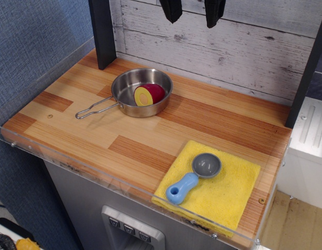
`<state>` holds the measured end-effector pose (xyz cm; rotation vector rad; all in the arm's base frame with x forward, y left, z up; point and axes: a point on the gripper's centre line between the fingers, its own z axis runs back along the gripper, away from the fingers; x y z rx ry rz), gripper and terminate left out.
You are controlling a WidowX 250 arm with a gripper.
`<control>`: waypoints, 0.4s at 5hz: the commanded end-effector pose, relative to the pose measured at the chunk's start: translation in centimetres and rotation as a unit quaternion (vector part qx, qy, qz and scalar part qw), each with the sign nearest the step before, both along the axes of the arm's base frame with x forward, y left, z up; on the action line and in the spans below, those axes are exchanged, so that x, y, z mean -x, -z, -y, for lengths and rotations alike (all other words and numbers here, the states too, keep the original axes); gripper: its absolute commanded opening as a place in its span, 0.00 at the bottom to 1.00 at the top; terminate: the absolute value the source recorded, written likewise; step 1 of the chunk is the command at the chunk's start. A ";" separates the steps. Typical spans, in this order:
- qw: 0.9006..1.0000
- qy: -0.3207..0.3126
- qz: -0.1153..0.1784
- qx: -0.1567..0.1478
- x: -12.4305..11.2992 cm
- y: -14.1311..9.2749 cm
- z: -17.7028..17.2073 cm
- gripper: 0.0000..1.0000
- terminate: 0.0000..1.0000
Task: Move the blue spoon to the left of the yellow cloth.
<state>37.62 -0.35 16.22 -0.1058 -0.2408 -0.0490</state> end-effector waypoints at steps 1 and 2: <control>1.000 0.000 0.000 0.000 0.0 0.0 0.0 1.00 0.00; 0.998 0.023 0.025 0.046 1.3 0.7 1.4 1.00 0.00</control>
